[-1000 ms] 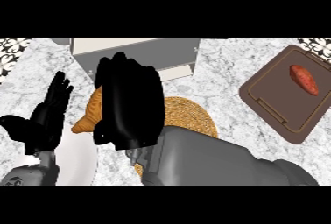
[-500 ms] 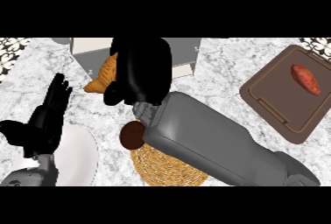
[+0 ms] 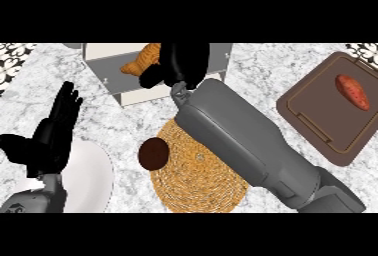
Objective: Pick the croissant from the placemat and place it in the tiered shelf
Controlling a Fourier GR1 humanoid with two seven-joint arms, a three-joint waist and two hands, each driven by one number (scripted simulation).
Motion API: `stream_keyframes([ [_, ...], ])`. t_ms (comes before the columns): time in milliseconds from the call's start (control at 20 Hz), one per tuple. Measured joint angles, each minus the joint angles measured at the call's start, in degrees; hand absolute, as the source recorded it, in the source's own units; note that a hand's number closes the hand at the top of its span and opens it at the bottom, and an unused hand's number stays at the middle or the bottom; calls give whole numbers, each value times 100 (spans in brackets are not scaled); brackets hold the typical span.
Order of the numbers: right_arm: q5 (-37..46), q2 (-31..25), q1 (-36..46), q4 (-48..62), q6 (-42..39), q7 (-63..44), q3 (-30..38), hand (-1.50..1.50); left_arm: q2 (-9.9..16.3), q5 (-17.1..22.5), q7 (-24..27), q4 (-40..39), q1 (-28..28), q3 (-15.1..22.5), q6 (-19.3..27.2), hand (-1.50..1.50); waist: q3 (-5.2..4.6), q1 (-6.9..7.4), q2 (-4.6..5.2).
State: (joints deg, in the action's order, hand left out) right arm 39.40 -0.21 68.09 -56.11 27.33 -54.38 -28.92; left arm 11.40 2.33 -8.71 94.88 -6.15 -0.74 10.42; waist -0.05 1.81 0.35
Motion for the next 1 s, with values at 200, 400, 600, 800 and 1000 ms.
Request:
stream_keyframes([
  [200,-286,7,185,752,516,516,76,150,7,16,66,-39,2,-28,-81,0,0,39,16],
  [400,-652,10,393,1466,910,934,0,150,-17,1,1,-23,-110,8,-111,0,-1,115,36],
  [600,-1016,23,520,1870,1256,1276,140,150,-23,-27,-17,-35,-182,-8,-105,0,0,154,27],
  [800,-1573,22,593,2147,1432,1636,358,-150,-58,-87,-38,-70,-255,35,-93,0,3,199,30],
  [1000,-1985,17,662,2414,1522,2157,466,-150,-51,-51,-52,-36,-249,21,-153,0,-6,241,-8],
])
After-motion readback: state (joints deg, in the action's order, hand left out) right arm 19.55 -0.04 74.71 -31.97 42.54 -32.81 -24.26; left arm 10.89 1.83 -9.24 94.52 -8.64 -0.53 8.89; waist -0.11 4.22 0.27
